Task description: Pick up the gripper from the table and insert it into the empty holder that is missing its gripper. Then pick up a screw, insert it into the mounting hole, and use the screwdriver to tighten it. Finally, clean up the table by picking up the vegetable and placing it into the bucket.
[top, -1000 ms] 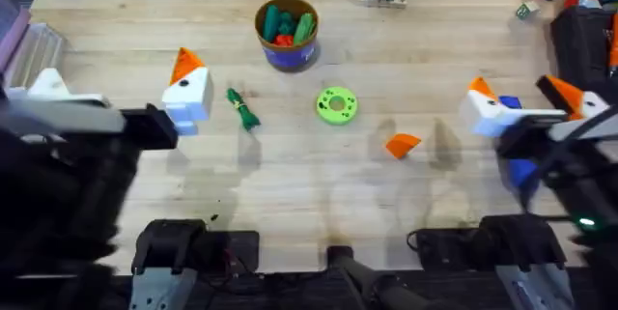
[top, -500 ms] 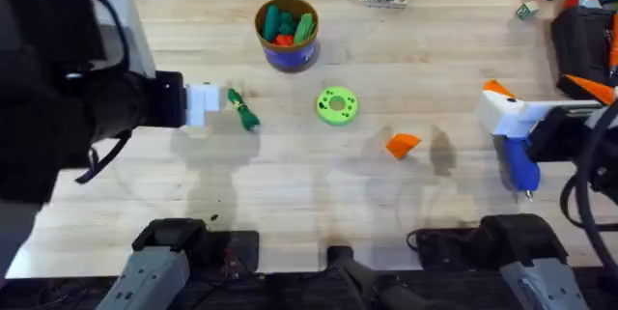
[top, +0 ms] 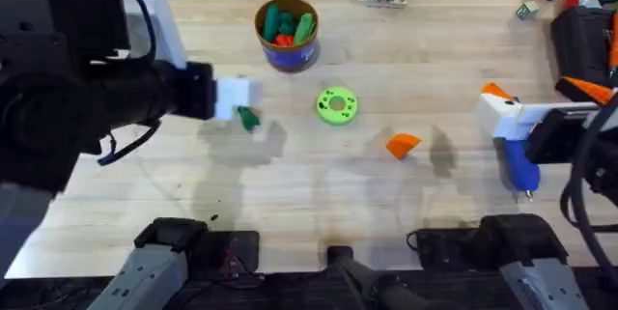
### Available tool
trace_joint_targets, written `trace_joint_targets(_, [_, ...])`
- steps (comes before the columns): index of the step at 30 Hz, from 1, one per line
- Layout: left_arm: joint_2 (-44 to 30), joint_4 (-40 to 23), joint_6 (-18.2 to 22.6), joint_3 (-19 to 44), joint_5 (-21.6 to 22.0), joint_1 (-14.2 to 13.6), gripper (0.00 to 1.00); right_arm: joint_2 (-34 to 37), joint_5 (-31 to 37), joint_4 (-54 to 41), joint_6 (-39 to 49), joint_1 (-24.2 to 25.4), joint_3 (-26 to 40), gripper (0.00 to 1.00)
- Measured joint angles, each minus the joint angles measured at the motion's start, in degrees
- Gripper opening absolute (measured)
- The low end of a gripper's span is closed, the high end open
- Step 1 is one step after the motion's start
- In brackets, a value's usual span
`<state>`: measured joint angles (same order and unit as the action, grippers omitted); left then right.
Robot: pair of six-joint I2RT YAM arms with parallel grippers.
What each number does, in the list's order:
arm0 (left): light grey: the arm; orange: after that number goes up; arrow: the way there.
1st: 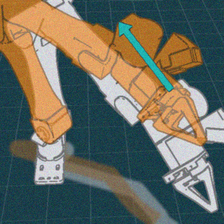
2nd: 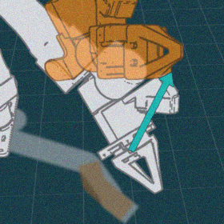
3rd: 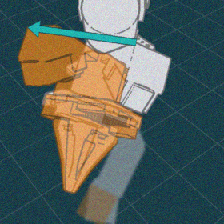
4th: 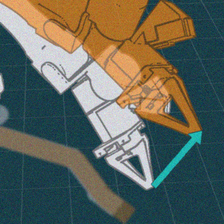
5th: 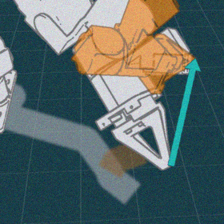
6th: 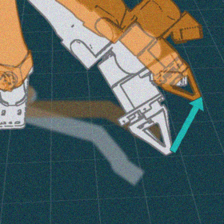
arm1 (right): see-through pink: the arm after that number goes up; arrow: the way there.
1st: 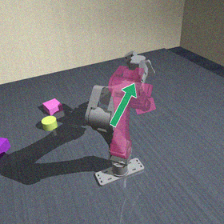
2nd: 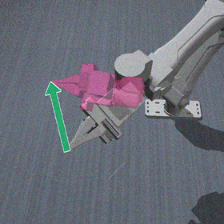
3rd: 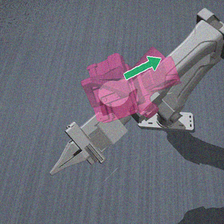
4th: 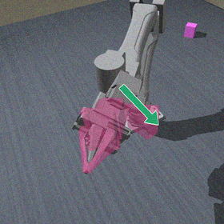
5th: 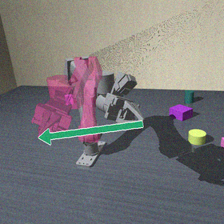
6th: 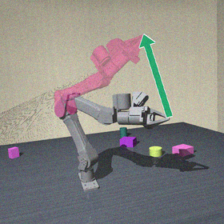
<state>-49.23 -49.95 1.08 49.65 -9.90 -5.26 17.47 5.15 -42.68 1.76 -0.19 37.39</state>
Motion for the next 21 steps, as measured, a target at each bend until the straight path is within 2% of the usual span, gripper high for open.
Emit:
trace_joint_targets(5, [3.49, 11.66, -0.32, 0.03, -11.30, -5.07, 0.987, 0.00, 0.00, 0.00, 0.00, 0.00, 0.00, 0.991])
trace_joint_targets(6, [3.93, 13.80, -1.34, 0.24, -16.84, -6.52, 0.987, 0.00, 0.00, 0.00, 0.00, 0.00, 0.00, 0.991])
trace_joint_targets(8, [3.91, 12.93, -2.57, 0.24, -19.50, -6.70, 0.987, 0.00, 0.00, 0.00, 0.00, 0.00, 0.00, 0.991])
trace_joint_targets(12, [3.84, 12.75, -3.86, 0.24, -22.03, -6.70, 0.987, 0.00, 0.00, -0.01, 0.00, 0.00, 0.00, 0.991])
trace_joint_targets(15, [3.84, 12.99, -4.52, 0.18, -21.75, -6.70, 0.986, 0.00, 0.00, -0.02, 0.00, 0.00, 0.00, 0.991])
trace_joint_targets(18, [3.96, 21.47, -4.12, -1.34, -20.81, -6.70, 0.986, 0.00, 0.00, -0.02, 0.00, 0.00, 0.00, 0.991])
trace_joint_targets(21, [6.12, 33.57, -2.56, -7.13, -20.07, -6.97, 0.985, 0.00, 0.00, 0.00, 0.00, 0.00, 0.00, 0.991])
